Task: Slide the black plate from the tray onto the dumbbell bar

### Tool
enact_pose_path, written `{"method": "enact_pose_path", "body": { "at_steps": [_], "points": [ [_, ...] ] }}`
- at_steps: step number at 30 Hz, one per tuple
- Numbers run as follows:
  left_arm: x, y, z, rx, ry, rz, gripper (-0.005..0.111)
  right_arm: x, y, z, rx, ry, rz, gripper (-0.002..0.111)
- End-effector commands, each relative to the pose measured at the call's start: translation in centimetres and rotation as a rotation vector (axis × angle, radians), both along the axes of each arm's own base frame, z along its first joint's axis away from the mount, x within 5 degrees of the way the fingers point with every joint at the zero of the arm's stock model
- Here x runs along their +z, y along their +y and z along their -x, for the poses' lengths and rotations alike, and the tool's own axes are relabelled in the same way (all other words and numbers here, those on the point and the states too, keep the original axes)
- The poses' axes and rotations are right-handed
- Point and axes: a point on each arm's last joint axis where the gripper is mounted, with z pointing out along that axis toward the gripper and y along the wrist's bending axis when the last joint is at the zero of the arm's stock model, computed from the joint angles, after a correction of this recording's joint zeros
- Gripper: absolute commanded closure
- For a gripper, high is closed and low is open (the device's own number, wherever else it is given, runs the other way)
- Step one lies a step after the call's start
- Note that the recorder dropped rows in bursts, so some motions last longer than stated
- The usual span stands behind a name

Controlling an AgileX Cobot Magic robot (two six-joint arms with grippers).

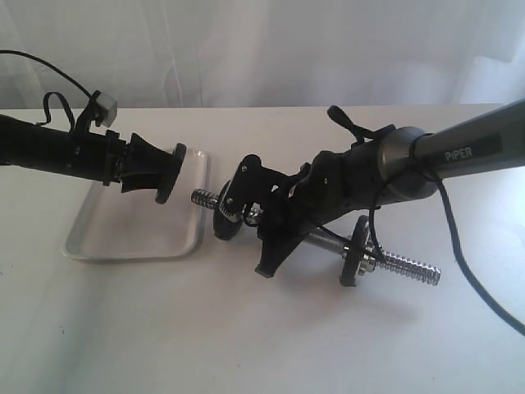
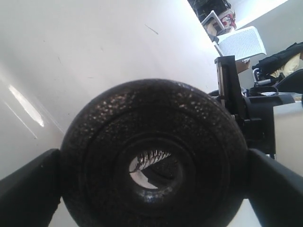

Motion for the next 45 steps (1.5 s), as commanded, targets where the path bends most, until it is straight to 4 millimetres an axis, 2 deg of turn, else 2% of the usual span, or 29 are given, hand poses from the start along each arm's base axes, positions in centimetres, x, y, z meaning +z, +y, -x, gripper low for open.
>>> {"method": "enact_pose_path", "body": {
  "at_steps": [1, 7, 22, 33, 45],
  "points": [
    [1.8, -0.9, 0.6, -0.061, 0.001, 0.103, 0.107, 3.3, 0.5, -1.0, -0.058, -0.161, -0.103, 0.108],
    [1.8, -1.7, 0.8, -0.084, 0.002, 0.098, 0.107, 3.6, 0.9, -1.0, -0.057, -0.203, -0.119, 0.108],
    [0.9, -2.0, 0.7, -0.084, 0.023, 0.104, 0.107, 4.5, 0.9, -1.2, -0.069, -0.259, -0.143, 0.108],
    [1.0, -2.1, 0.7, -0.078, 0.02, 0.116, 0.107, 5.4, 2.2, -0.3, -0.034, -0.277, -0.161, 0.108],
    [1.0, -2.0, 0.7, -0.086, -0.003, 0.11, 0.107, 5.7, 2.1, 0.0, -0.026, -0.271, -0.16, 0.108]
  ]
}}
